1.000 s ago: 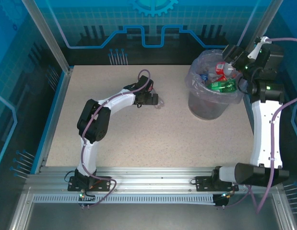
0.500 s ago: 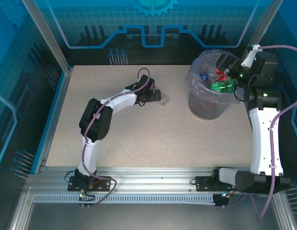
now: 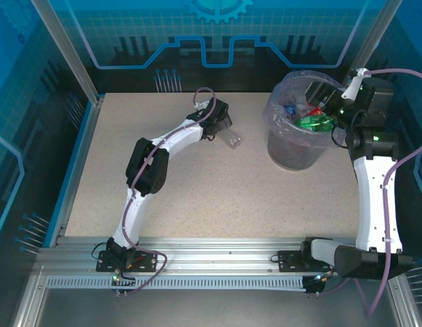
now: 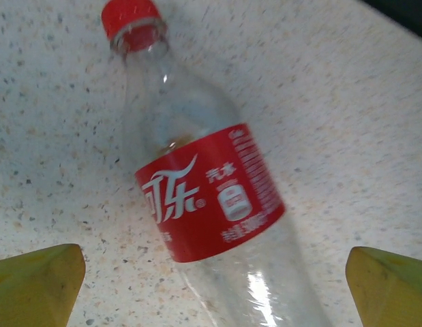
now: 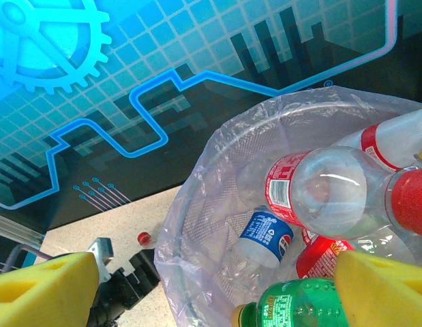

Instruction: Put the plastic bottles in the bin

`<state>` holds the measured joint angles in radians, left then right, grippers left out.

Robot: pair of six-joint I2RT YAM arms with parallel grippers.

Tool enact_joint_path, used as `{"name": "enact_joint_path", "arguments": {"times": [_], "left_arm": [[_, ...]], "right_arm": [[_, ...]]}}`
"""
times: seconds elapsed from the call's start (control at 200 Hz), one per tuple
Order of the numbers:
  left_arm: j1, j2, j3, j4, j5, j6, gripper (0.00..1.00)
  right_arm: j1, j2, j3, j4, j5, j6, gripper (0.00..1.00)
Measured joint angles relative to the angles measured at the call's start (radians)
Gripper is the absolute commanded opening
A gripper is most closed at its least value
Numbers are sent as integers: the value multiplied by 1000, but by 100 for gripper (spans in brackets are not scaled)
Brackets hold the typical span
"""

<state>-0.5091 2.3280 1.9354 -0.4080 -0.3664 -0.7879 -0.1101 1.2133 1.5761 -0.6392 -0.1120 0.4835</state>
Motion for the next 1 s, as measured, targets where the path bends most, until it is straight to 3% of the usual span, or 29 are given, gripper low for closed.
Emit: {"name": "enact_joint_path", "arguments": {"times": [0.295, 0.68, 0.845, 1.001], "left_arm": [[-1, -36, -121, 42, 0, 9, 99], [-2, -273, -472, 69, 58, 109, 99], [-18, -435, -583, 85, 56, 29, 99], [-19, -390, -488, 109, 52, -72, 99]], "right_arm": [[0, -24, 0, -1, 2, -6, 90], [11, -26, -26, -26, -11, -6, 90], [14, -31, -26, -26, -15, -6, 90], [27, -26, -26, -26, -24, -7, 90]]}}
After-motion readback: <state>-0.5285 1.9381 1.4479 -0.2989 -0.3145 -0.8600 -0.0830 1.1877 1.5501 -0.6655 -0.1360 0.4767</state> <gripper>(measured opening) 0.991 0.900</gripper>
